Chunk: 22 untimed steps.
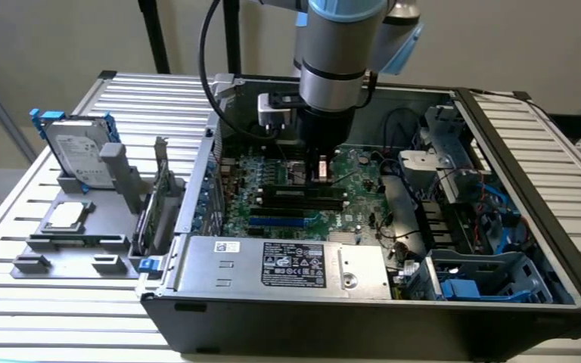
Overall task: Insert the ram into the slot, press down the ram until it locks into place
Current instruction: 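Insert the ram into the slot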
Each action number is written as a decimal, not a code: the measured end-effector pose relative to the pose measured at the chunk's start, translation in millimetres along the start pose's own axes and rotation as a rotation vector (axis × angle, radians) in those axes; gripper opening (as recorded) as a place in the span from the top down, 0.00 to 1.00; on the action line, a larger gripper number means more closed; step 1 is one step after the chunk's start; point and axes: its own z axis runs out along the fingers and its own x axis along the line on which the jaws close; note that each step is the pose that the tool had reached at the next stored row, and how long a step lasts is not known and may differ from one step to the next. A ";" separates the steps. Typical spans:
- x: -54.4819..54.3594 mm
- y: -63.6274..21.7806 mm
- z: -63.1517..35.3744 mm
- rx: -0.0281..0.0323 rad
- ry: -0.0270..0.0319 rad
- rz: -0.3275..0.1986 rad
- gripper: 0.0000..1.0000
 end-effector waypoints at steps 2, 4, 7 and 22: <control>0.0 0.0 1.3 0.0000 0.0001 0.000 0.87; 0.0 0.0 1.7 -0.0001 0.0003 0.000 0.87; -0.1 0.0 1.9 0.0000 0.0004 0.000 0.87; -0.8 -0.2 7.8 -0.0003 0.0014 0.000 0.87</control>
